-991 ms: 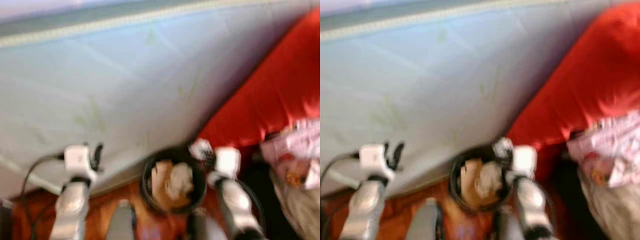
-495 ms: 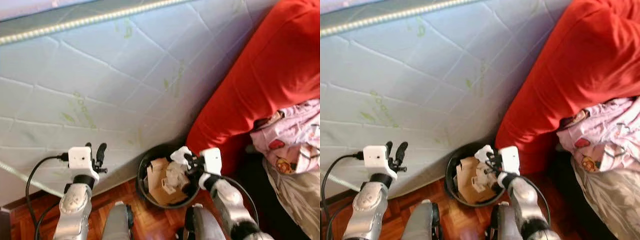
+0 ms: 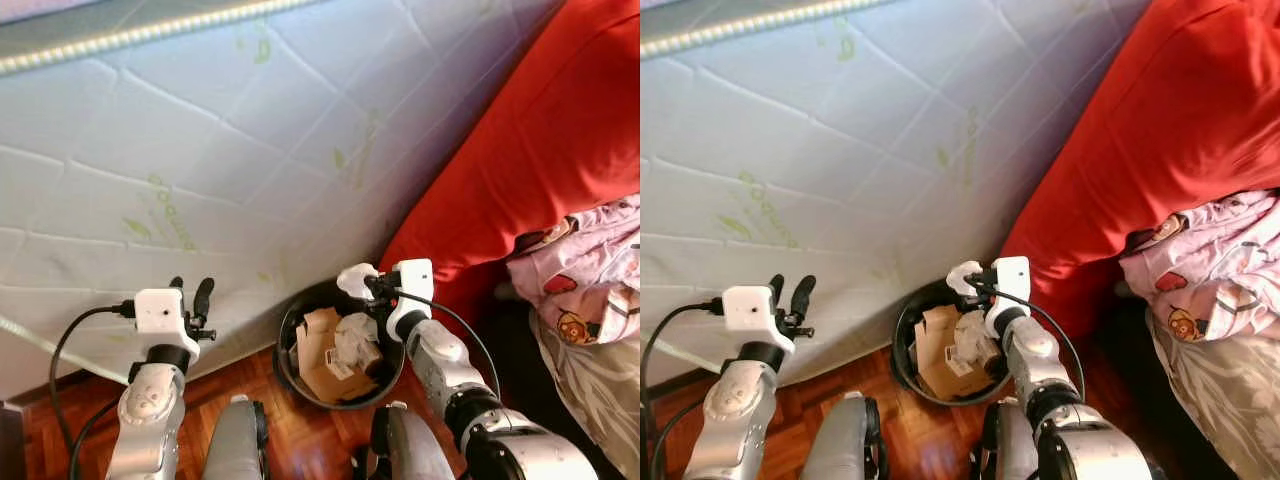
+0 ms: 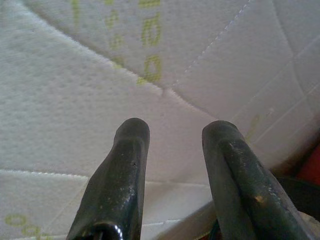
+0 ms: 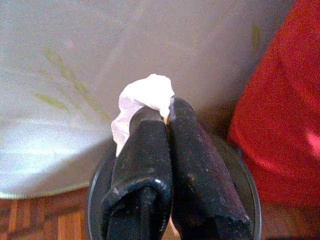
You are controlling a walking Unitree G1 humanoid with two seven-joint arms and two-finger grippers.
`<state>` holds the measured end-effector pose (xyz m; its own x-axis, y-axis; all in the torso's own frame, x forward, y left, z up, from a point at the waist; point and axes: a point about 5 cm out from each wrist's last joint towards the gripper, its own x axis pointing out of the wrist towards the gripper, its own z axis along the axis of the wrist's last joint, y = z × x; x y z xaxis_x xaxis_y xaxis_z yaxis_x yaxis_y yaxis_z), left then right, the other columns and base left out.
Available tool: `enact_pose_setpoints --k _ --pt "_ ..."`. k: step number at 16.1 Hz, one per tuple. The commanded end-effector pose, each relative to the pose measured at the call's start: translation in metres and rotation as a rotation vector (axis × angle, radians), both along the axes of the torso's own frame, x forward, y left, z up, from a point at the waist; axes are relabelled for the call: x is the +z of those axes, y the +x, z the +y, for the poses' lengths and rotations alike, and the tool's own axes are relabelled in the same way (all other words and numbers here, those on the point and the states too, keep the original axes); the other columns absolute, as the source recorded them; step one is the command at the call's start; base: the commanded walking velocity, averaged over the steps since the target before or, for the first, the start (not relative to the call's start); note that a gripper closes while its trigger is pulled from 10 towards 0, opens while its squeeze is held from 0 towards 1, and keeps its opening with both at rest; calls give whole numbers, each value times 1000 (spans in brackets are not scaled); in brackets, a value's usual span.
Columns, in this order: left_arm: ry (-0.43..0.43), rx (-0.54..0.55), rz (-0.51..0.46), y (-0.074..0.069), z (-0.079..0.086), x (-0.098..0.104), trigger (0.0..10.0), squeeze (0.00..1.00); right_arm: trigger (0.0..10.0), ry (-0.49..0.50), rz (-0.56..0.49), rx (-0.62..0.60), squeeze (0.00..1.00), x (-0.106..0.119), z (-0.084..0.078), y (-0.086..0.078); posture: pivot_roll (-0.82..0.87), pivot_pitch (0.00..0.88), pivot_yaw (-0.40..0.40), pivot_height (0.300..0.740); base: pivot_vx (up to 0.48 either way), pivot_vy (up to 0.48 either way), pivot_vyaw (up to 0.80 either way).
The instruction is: Clean up the room
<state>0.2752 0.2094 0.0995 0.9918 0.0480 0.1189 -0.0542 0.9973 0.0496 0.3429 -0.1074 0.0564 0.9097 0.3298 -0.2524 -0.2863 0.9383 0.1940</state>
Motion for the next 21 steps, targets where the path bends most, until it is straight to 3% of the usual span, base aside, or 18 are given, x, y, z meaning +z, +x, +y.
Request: enact_pose_setpoints --k 1,5,9,17,18,19,21 --pt "-17 7 18 -7 0 -2 10000 0 10000 -8 71 -24 0 -11 -3 -5 216 313 -64 633 0 0 0" --pt "-19 24 -2 -24 -1 8 10000 0 10000 -15 129 -69 0 -17 -7 -7 270 380 -73 633 0 0 0" --pt "-18 40 2 -37 -2 16 10000 0 10000 14 115 -55 0 -13 1 -5 302 432 -73 633 0 0 0" --pt "-23 50 34 -49 -5 24 10000 0 10000 -8 169 -1 0 -22 12 -12 338 495 -68 633 0 0 0" --pt "-22 51 40 -51 -4 24 10000 0 10000 -5 171 -4 761 -22 12 -12 339 500 -67 633 0 0 0" --pt "-22 52 43 -51 -4 24 10000 0 10000 -2 172 -4 1000 -22 13 -12 339 500 -67 633 0 0 0" --pt "-23 54 52 -53 -4 24 10000 0 10000 -4 169 -5 1000 -21 14 -12 342 505 -65 633 0 0 0"
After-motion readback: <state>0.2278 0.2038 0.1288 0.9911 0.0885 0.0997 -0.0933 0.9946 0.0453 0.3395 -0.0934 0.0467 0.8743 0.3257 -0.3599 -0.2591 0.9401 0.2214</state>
